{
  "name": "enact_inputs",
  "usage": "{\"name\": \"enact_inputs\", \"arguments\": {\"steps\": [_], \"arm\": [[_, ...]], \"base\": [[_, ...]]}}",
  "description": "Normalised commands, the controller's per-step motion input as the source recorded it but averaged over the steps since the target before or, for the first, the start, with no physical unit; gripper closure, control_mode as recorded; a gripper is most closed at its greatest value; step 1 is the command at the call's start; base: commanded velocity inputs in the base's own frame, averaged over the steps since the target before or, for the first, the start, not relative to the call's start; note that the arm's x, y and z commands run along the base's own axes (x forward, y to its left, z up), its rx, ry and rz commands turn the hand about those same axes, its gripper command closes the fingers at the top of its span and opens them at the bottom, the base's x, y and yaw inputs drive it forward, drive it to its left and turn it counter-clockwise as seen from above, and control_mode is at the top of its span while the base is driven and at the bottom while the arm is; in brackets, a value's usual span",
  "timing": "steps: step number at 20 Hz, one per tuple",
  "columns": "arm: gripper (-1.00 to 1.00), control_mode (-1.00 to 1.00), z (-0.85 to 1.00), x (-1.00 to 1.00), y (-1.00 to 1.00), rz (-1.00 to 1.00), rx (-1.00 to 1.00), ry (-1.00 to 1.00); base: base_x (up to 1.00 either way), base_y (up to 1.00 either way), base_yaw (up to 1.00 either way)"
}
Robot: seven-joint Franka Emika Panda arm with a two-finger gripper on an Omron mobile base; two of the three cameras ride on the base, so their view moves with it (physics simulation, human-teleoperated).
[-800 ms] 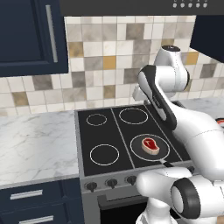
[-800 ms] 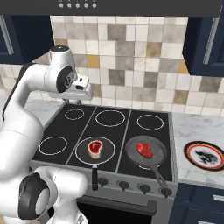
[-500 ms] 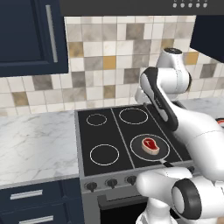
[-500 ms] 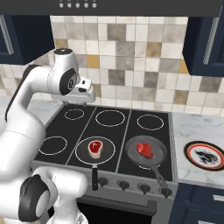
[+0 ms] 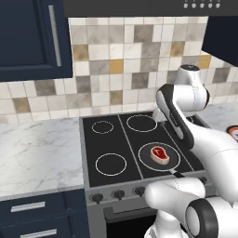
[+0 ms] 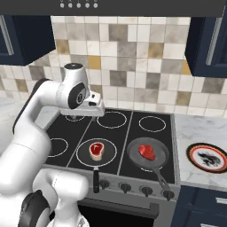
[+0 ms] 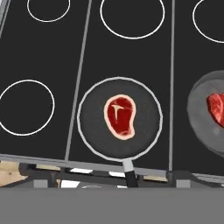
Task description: Place one of the steaks on the plate and the other in the bowl. Then place the bowl in the fridge.
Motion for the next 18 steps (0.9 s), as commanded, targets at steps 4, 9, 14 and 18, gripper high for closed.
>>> {"name": "enact_inputs", "arguments": {"steps": [4, 9, 14, 18], "arm": [[-1.0, -1.0, -0.72, -0.03, -0.18, 0.0, -0.03, 0.19], [-1.0, -1.0, -0.83, 0.0, 0.0, 0.0, -0.08, 0.08], [-1.0, -1.0, -0.49, 0.21, -0.02, 0.01, 0.0, 0.0], [-1.0, -1.0, -0.43, 0.41, -0.04, 0.08, 0.01, -0.04]], "base": [[0.0, 0.0, 0.0], [0.0, 0.0, 0.0], [0.0, 0.0, 0.0], [0.0, 0.0, 0.0]]}}
